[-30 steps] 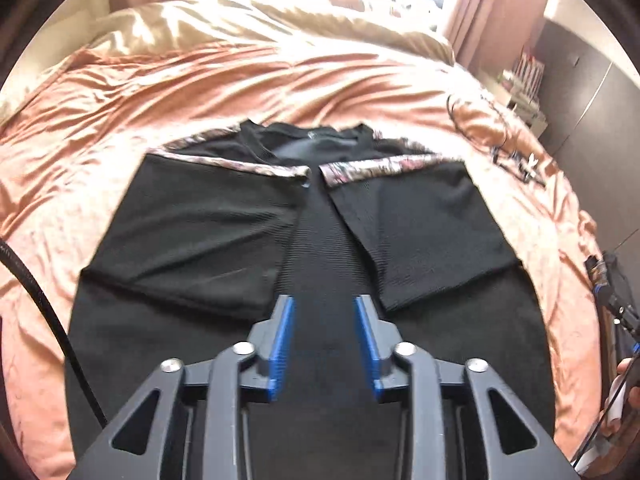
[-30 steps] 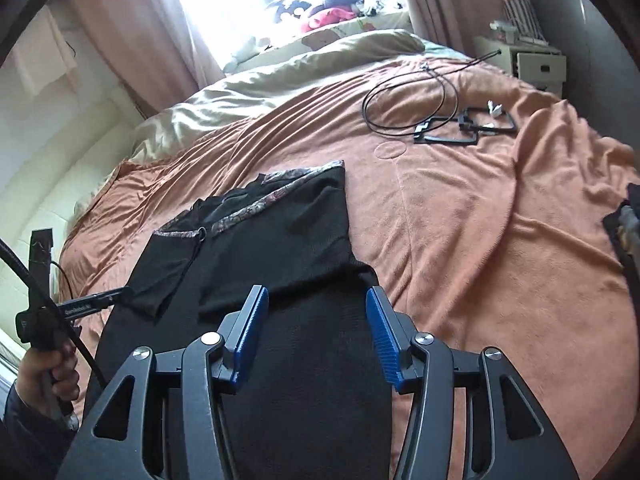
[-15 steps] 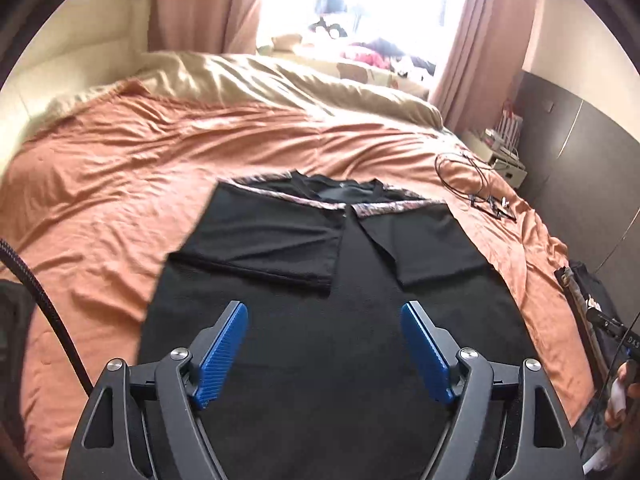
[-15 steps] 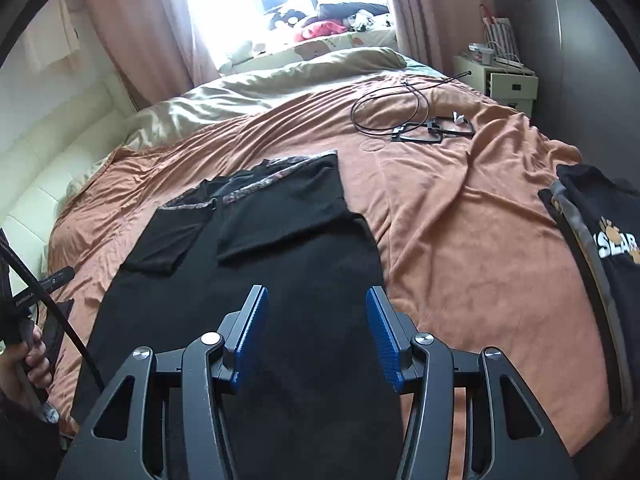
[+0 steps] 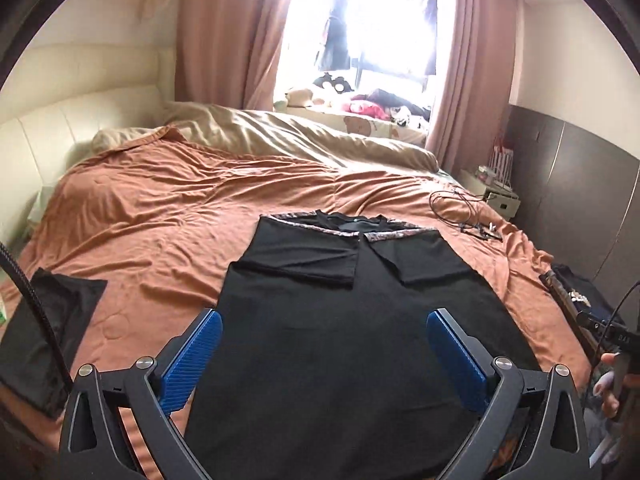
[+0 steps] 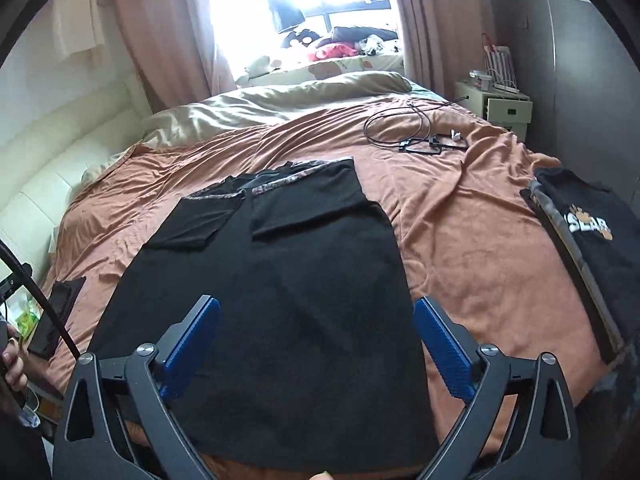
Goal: Fold small clothes
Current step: 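Lift both tools away and move them to the T-shirt hem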
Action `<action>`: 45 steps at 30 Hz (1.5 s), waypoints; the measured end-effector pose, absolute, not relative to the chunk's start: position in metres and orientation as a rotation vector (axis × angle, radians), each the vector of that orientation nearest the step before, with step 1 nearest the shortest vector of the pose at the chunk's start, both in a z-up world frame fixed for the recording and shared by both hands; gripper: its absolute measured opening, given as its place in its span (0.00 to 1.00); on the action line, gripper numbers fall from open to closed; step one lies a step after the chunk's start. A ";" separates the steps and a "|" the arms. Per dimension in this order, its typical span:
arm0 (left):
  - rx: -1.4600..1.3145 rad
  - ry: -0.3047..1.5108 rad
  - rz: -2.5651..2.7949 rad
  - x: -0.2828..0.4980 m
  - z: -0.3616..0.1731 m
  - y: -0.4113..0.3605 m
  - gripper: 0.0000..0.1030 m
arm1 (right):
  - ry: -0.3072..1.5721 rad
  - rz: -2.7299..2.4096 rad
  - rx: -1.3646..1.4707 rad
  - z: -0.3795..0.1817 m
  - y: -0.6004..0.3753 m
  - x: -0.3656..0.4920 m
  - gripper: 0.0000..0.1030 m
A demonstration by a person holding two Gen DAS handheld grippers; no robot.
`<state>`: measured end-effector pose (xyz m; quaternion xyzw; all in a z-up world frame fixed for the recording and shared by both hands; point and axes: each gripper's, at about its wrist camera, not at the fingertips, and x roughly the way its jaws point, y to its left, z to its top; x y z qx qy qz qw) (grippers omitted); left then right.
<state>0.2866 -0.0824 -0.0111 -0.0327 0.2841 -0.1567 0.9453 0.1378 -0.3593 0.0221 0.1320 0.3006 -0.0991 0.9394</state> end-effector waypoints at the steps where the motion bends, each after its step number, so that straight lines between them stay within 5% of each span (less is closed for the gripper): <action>1: -0.065 0.576 -0.316 0.279 -0.011 -0.079 1.00 | 0.610 -0.204 0.273 0.022 -0.357 0.131 0.98; 23: -0.163 0.550 -0.277 0.156 -0.030 0.007 1.00 | 0.555 -0.219 0.235 0.018 -0.322 0.009 0.98; 45: -0.231 0.658 -0.182 0.113 -0.088 0.063 1.00 | 0.621 -0.167 0.266 -0.002 -0.329 -0.020 0.97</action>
